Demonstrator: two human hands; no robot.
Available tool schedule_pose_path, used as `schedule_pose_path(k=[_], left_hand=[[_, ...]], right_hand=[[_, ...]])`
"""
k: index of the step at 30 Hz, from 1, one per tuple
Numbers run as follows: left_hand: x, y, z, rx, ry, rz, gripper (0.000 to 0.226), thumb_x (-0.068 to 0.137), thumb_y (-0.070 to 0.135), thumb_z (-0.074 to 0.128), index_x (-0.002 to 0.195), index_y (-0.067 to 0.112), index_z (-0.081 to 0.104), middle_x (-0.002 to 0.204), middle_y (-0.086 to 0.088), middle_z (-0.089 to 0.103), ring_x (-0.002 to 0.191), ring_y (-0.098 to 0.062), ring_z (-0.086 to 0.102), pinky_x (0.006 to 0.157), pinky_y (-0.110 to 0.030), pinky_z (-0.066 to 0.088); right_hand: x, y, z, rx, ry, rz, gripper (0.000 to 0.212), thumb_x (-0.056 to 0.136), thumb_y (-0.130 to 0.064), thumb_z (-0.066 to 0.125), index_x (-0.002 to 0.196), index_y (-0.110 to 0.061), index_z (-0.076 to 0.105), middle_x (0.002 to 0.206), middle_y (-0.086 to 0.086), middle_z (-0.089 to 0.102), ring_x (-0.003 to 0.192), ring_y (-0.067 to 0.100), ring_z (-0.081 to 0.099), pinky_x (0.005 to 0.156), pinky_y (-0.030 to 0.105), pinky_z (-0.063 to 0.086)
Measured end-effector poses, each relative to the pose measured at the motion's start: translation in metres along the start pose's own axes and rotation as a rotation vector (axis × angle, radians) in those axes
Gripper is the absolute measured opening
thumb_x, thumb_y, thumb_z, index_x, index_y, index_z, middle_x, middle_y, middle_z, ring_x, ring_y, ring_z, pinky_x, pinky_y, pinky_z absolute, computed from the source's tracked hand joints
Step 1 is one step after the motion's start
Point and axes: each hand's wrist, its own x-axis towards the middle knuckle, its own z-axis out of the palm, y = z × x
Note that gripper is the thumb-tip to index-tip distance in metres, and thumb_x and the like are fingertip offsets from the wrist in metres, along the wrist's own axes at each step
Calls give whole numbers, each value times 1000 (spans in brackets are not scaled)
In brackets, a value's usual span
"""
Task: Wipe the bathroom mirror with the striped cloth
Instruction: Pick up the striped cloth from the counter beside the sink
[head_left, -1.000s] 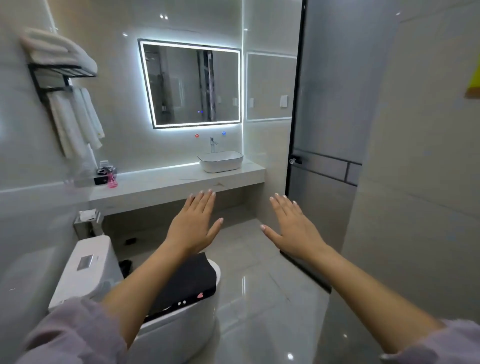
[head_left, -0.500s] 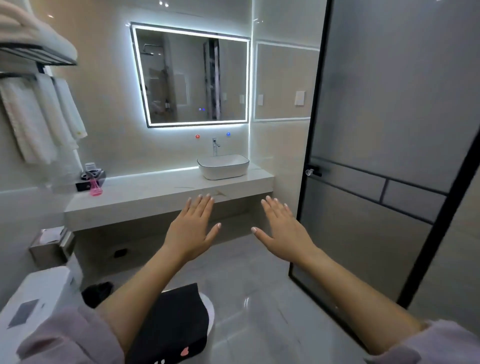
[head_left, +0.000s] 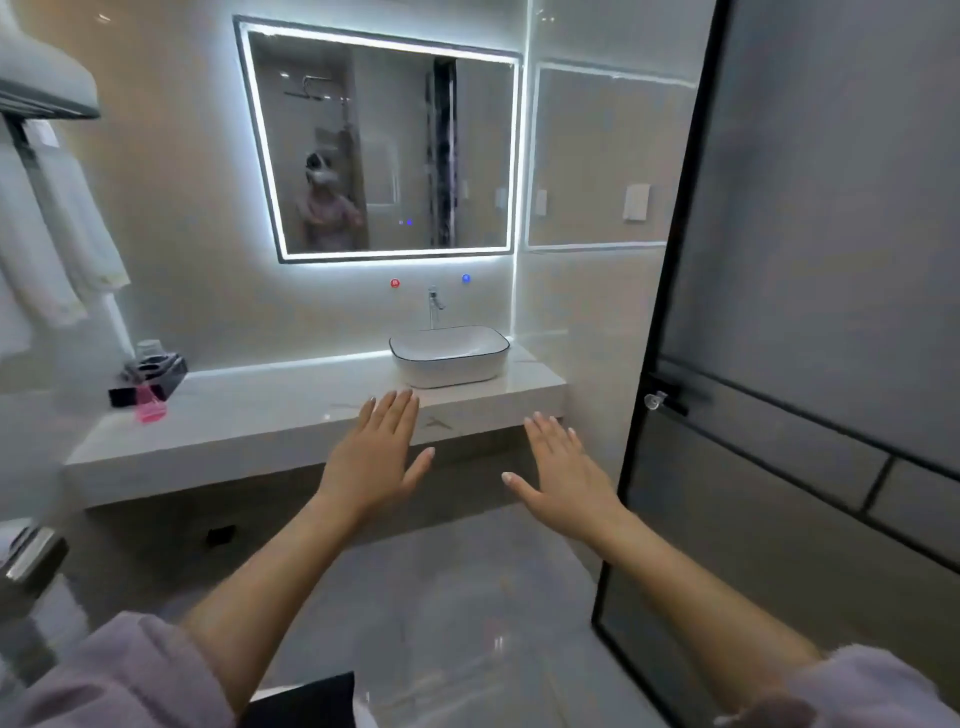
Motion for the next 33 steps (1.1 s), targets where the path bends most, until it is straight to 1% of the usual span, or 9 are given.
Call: schedule_pose_path(k=[7,11,13,17,20,23,27,33], left_hand=[[102,-31,58,-11,26,5,72,95,53,20,149,11,-1,159,-7,-1,146,-20,-2,117,-31,-7],[172,-59,107,5,57,-1,73,94,55,20,149,13,-1,159,-4,-1,146,-19,-3,115,-30,-8],[211,-76,132,13,66,-25,73,93,58,20,150,16,1,159,-2,-1,146,-18,-2,112,-30,-8],[278,-111,177,32,42,-44,73,92,59,18,150,16,2,159,-2,2,146,-19,0,111,-31,-7],[326,-131,210,18,19,-50,73,93,58,20,150,15,2,159,-2,2,146,-18,-1,110,-30,-11],[368,-141,242,-46,-1,-77,73,93,57,23,150,16,2,159,-1,0,146,-17,-1,109,-28,-9],[420,-153,284,-77,-20,-85,73,93,57,21,149,16,-1,159,-1,-4,146,-16,-4,111,-28,-9],[508,-172,345,-73,-38,-129,73,95,55,22,149,12,-1,159,-4,-1,146,-18,-2,116,-31,-6]], right_hand=[[111,36,29,7,32,-24,79,96,-56,32,152,-10,-1,161,7,-3,147,18,-7,114,28,-10],[193,59,56,20,39,-24,78,96,-56,32,152,-12,-1,161,5,-5,147,17,-7,116,30,-7],[238,71,70,16,37,-28,78,96,-55,32,152,-12,-2,161,5,-6,147,17,-7,116,30,-8],[316,94,90,0,18,-30,79,96,-56,33,152,-13,-4,160,5,-7,147,18,-8,116,31,-9],[376,113,104,2,56,-27,79,95,-57,32,152,-15,-3,161,3,-8,147,17,-9,114,29,-9],[424,130,120,16,34,-26,78,96,-57,30,152,-16,-5,160,2,-10,147,16,-11,114,28,-10],[487,156,144,27,9,-43,78,96,-56,30,152,-15,-6,160,2,-12,146,15,-13,116,29,-9],[605,206,184,61,24,-106,78,95,-59,31,152,-17,-1,161,1,-6,147,16,-8,116,30,-4]])
